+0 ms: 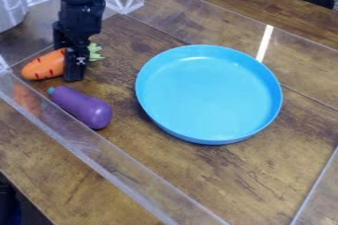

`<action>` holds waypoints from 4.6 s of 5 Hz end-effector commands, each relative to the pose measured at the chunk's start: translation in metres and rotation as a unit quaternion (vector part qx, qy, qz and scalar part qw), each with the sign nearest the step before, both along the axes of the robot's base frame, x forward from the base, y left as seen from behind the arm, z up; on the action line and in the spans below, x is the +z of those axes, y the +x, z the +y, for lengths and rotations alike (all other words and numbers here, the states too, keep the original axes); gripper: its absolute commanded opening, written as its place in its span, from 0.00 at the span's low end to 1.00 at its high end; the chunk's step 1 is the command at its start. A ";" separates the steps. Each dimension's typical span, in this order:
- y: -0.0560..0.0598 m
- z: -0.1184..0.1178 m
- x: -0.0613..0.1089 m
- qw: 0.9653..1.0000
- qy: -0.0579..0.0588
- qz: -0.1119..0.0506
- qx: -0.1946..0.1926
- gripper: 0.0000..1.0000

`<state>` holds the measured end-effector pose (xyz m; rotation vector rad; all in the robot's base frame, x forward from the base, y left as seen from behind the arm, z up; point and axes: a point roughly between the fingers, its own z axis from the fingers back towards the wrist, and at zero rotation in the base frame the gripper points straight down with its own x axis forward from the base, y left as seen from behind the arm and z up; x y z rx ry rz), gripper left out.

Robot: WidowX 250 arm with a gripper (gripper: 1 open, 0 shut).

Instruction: Put the carrot in the blue tray

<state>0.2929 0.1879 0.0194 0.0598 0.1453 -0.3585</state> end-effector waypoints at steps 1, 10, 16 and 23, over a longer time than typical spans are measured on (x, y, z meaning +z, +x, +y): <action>0.002 -0.006 -0.001 1.000 -0.005 0.005 -0.001 1.00; 0.006 -0.005 -0.001 0.999 -0.020 0.028 0.012 0.00; 0.012 -0.010 0.008 0.999 -0.011 0.033 -0.009 0.00; 0.019 -0.015 0.024 0.999 0.005 0.037 -0.031 0.00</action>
